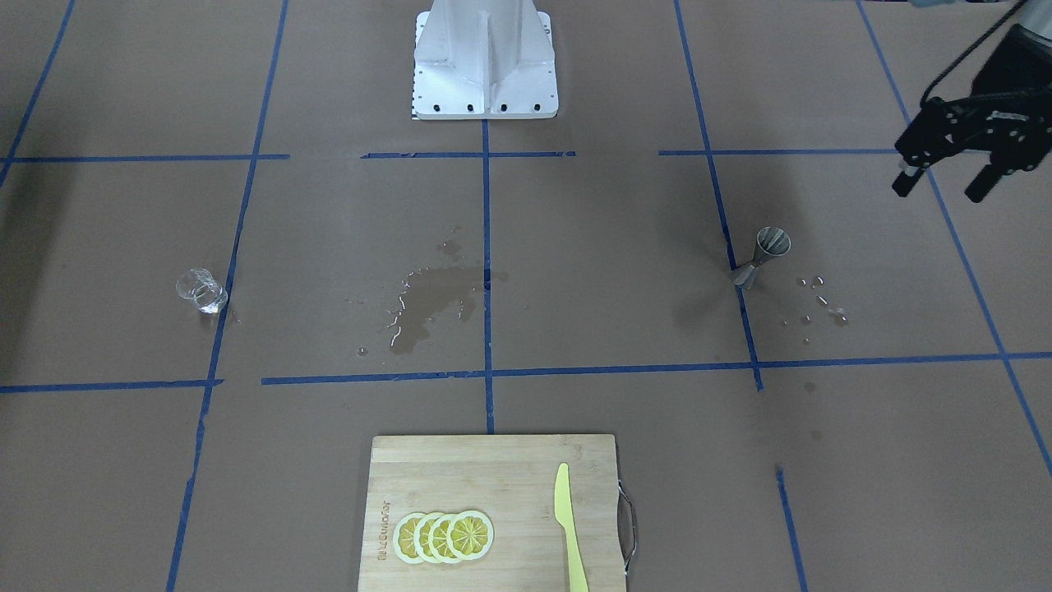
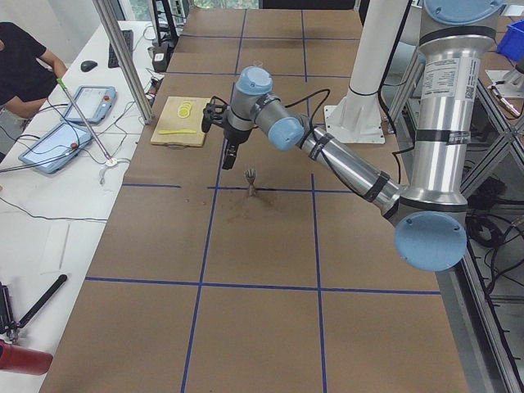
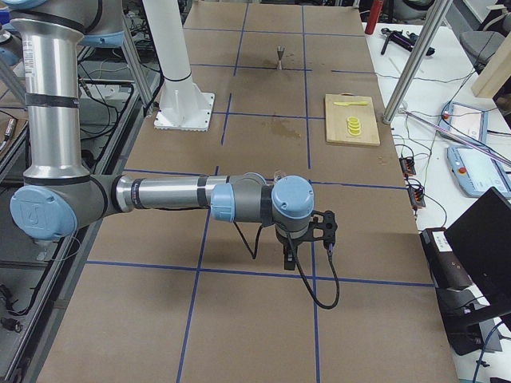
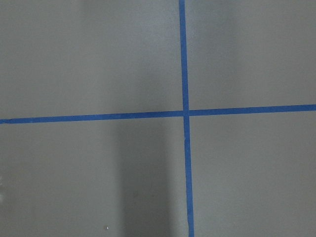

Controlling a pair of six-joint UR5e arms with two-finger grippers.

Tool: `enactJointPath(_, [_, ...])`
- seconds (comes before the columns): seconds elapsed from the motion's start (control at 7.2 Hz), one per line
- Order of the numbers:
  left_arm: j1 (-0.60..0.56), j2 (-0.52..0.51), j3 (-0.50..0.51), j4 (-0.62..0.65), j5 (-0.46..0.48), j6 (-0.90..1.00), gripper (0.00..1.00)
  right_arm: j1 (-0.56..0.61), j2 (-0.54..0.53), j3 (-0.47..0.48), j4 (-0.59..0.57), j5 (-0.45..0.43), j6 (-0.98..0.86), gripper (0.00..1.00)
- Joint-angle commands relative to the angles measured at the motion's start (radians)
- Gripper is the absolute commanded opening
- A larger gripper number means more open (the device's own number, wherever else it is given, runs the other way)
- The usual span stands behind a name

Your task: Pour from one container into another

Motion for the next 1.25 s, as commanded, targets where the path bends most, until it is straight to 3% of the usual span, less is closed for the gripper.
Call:
enactJointPath(0.0, [0.319,0.09,-0.081,-0.121,0.303,-0.324,1.0,-0.003,0.0,0.004,0.007,0.052,0.001,1.0])
enactJointPath(0.14, [0.408,0.127,-0.082,-0.163,0.403,-0.371,1.0,-0.03,0.006,0.025,0.022,0.049,0.006,1.0])
enactJointPath(0.42, [0.573,0.255,-0.08,-0.318,0.618,-0.476,1.0,-0.101,0.059,0.136,0.031,0.04,0.295,1.0])
enactJointPath(0.56, [0.693,0.267,-0.072,-0.32,0.753,-0.554,1.0,-0.144,0.058,0.221,0.03,0.031,0.406,1.0])
enactJointPath(0.69, [0.776,0.267,-0.063,-0.318,0.854,-0.616,1.0,-0.214,0.067,0.291,0.031,-0.026,0.544,1.0])
enactJointPath(0.83, [0.845,0.265,-0.043,-0.317,0.974,-0.674,1.0,-0.326,0.058,0.388,0.033,-0.164,0.696,1.0])
enactJointPath(1.11, [0.878,0.255,0.029,-0.317,1.134,-0.699,1.0,-0.56,0.022,0.53,0.062,-0.385,0.926,1.0])
